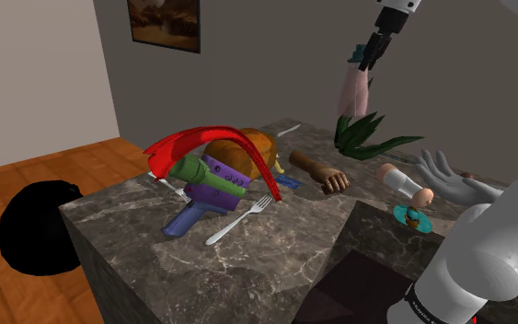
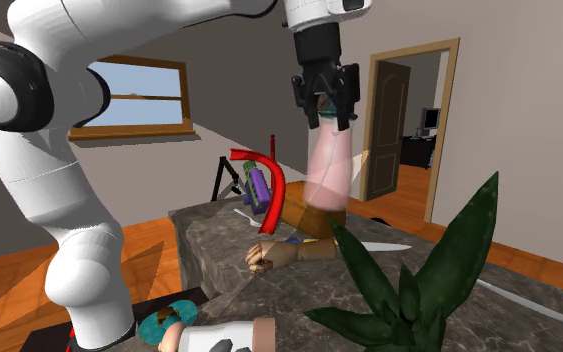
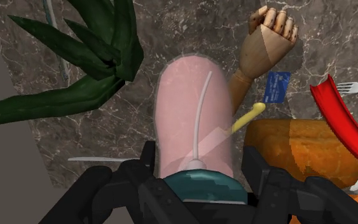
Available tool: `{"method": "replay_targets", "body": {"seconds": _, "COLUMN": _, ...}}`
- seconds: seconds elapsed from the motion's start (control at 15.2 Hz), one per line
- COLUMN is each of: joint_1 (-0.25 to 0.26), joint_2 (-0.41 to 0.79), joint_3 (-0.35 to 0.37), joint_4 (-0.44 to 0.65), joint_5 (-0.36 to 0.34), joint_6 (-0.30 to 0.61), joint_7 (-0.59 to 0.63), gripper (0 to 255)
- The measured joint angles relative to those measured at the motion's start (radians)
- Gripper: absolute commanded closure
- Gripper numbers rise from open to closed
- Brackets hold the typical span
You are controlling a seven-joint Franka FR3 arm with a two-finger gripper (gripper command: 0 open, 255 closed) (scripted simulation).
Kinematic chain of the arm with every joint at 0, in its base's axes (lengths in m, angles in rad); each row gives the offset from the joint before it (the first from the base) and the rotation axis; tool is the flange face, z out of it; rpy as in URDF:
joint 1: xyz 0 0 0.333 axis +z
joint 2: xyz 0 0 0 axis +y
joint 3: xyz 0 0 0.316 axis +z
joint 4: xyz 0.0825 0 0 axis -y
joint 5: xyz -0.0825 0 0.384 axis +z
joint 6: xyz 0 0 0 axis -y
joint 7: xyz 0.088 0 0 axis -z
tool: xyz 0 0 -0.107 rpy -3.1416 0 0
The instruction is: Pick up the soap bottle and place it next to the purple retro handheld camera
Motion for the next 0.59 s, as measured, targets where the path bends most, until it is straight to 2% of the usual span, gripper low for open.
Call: {"method": "replay_targets", "body": {"seconds": 0.59, "joint_1": -0.004, "joint_2": 0.12, "joint_3": -0.038, "joint_4": 0.265, "joint_5": 0.056, "joint_6": -0.158, "joint_7": -0.024, "gripper": 255}}
